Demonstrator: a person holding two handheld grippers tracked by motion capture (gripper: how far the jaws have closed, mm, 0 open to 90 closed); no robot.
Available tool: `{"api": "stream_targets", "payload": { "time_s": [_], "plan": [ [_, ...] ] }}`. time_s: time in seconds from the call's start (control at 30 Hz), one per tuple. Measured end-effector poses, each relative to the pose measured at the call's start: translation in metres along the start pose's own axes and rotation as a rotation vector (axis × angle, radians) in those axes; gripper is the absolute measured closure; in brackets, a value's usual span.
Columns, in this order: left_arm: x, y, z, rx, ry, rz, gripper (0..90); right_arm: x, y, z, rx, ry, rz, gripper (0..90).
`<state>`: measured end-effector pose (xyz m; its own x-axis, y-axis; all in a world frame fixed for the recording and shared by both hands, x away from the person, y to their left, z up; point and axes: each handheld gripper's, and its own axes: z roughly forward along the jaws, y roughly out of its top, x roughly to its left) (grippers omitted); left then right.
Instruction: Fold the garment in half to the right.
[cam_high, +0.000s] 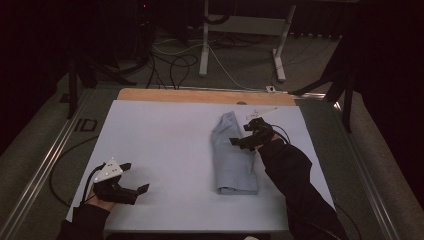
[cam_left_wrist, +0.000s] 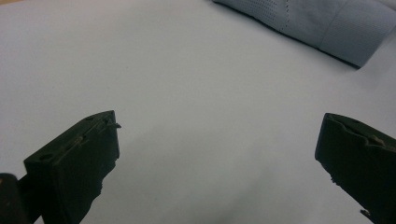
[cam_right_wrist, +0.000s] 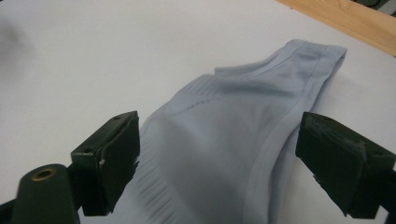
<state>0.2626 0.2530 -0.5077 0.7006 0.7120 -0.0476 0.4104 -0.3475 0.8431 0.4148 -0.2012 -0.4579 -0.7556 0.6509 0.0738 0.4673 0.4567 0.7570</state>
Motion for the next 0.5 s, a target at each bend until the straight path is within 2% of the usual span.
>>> {"api": "stream_targets", "payload": {
  "time_s": [0.27,0.5],
  "plan": [
    [0.000,0.000,-0.001,-0.002,0.002,0.002,0.7,0.021,-0.021,-0.011,0.002,0.035,-0.005,11.2],
    [0.000,0.000,-0.001,-0.002,0.001,0.003,0.7,0.041,-0.047,-0.029,0.011,0.027,-0.002,14.5]
  ]
}}
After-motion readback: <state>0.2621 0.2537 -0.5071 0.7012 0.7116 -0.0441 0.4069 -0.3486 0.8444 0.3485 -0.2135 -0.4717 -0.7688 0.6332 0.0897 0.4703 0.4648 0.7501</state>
